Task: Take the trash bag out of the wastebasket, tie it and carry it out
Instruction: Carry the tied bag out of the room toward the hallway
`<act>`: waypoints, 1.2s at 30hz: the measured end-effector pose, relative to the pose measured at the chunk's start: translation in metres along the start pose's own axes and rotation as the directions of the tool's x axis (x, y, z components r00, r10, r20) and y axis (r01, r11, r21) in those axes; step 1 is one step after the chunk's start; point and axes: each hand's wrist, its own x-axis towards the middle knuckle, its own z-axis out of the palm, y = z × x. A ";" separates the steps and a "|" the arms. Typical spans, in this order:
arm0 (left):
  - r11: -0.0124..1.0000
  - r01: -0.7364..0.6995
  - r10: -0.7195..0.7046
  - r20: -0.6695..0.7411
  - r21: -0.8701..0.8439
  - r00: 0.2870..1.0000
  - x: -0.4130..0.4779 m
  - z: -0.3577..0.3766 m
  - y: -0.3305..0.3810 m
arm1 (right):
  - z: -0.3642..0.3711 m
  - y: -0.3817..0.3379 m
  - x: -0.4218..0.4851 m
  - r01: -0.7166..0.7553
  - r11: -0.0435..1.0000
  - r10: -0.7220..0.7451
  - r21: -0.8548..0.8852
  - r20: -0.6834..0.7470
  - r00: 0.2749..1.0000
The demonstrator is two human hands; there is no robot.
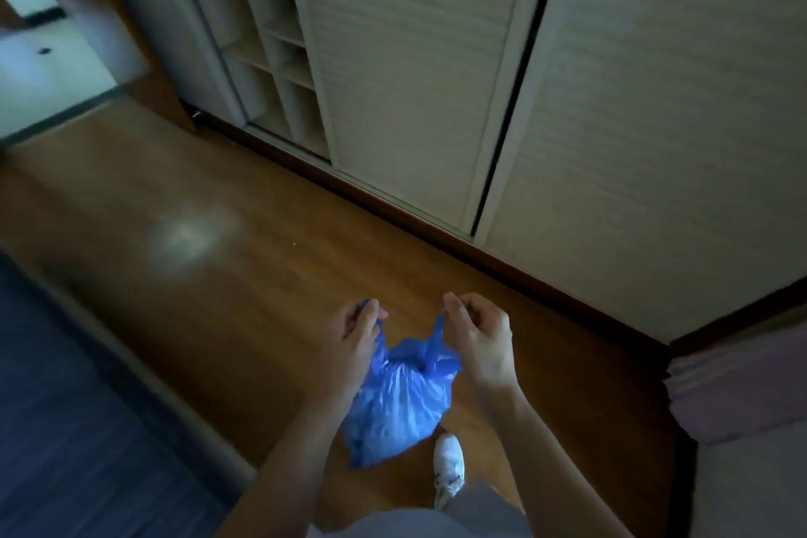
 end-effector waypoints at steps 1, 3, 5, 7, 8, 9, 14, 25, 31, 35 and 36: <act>0.999 0.026 -0.024 -0.062 0.023 0.998 0.012 0.003 0.004 | 0.004 -0.004 0.019 0.009 1.000 -0.009 -0.017 0.039 0.999; 0.996 0.084 -0.076 -0.210 0.028 0.975 0.034 0.005 0.012 | 0.013 -0.011 0.052 0.031 0.999 -0.026 -0.038 0.126 0.992; 0.994 0.110 -0.106 -0.286 -0.001 0.952 0.052 0.005 0.018 | 0.024 -0.018 0.081 0.043 0.998 -0.033 -0.046 0.199 0.979; 0.994 0.111 -0.098 -0.334 0.022 0.938 0.066 0.002 0.024 | 0.038 -0.022 0.105 0.037 0.998 -0.024 -0.048 0.250 0.968; 0.993 0.115 -0.092 -0.365 0.041 0.926 0.070 -0.001 0.025 | 0.045 -0.024 0.114 0.032 0.998 -0.016 -0.052 0.275 0.961; 0.991 0.117 -0.083 -0.398 0.060 0.913 0.073 -0.004 0.027 | 0.053 -0.025 0.122 0.025 0.998 -0.007 -0.054 0.302 0.953; 0.990 0.116 -0.056 -0.525 0.082 0.850 0.081 -0.031 0.026 | 0.099 -0.029 0.143 0.035 0.998 -0.010 -0.049 0.443 0.896; 0.985 0.175 -0.111 -0.729 0.012 0.675 0.100 -0.145 0.016 | 0.246 -0.037 0.138 0.026 0.999 0.000 -0.028 0.676 0.737; 0.991 0.131 -0.079 -0.780 0.005 0.621 0.147 -0.255 0.027 | 0.373 -0.070 0.145 0.003 1.000 0.015 -0.024 0.729 0.684; 0.993 0.119 -0.082 -0.805 -0.014 0.588 0.176 -0.327 0.035 | 0.451 -0.091 0.151 0.036 0.999 0.003 -0.040 0.701 0.713; 0.992 0.121 -0.090 -0.811 -0.024 0.577 0.184 -0.343 0.037 | 0.468 -0.096 0.153 0.023 0.999 0.008 -0.035 0.696 0.718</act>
